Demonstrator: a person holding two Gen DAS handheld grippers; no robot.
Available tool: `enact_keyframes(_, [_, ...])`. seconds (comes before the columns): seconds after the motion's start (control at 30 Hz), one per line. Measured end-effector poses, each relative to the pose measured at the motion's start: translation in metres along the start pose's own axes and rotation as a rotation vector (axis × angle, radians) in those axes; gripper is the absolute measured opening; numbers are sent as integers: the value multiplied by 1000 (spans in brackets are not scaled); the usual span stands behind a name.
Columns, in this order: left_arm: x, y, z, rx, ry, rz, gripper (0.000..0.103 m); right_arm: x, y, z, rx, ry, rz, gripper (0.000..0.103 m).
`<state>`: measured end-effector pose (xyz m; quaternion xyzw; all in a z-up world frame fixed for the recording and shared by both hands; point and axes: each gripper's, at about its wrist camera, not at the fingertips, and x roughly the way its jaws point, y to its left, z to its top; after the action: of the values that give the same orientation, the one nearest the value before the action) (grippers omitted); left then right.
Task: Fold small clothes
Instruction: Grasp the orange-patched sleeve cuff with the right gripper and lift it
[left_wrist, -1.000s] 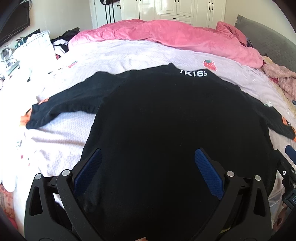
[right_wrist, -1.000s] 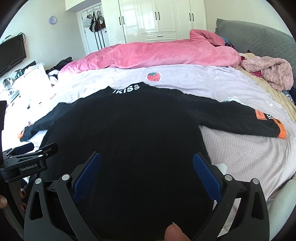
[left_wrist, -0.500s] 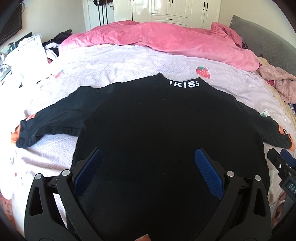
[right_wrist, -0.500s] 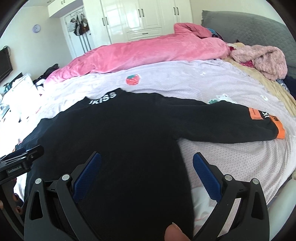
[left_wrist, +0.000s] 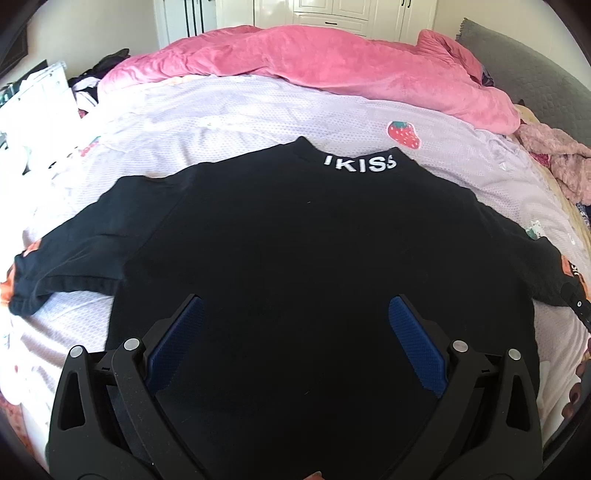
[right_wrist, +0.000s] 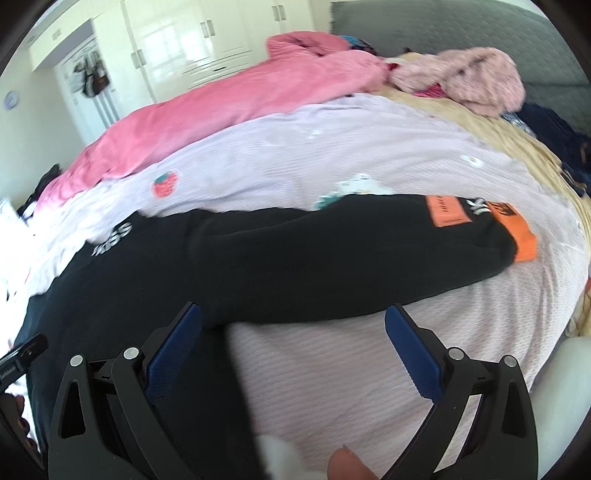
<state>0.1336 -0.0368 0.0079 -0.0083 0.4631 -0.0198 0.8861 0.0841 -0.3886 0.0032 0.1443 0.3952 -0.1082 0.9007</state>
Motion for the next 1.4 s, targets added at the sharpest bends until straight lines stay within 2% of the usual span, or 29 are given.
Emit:
enact_keyframes(0.13, [8,-5,8,-11,10,-38,94,3,-30,6,66,4,-31,99])
enact_keyframes(0.3, [21,-12,22,-26,-15,-88,94,4,-72,11,157,-11,-83,99])
enact_keyframes(0.43, [37,-15,30,-22,4,-68,94,8,-107,15,243,-12,-127,99])
enact_keyframes(0.7, [68,-12,32,-25,32,-19,94,24,-169,23,386,-2,-153,99])
enact_keyframes(0.83, [80,-8,26,-33,48,-8,94,34,-192,29,464,-25,-82,99])
enact_keyframes(0.93, [82,-9,20,-13,31,9,94,37,-206,33,519,-64,-22,99])
enact_keyframes(0.97, [82,-11,18,-5,25,15,94,37,-210,34,531,-80,-5,96])
enact_keyframes(1.0, [81,-11,17,0,21,18,94,36,-212,35,534,-98,6,80])
enact_keyframes(1.07, [79,-11,16,3,17,14,94,35,-215,37,530,-117,4,53])
enact_keyframes(1.13, [77,-10,15,-3,14,3,94,34,-216,38,522,-129,15,39])
enact_keyframes(1.17, [75,-9,15,-10,11,-2,94,33,-215,37,515,-138,17,27])
enact_keyframes(1.2, [73,-8,14,-15,8,-7,94,31,-215,36,509,-147,24,19])
enact_keyframes(1.27, [68,-8,13,-18,-2,-8,94,24,-211,34,495,-174,65,18])
enact_keyframes(1.4, [55,-7,14,-18,-36,-2,94,8,-183,43,397,-226,75,15])
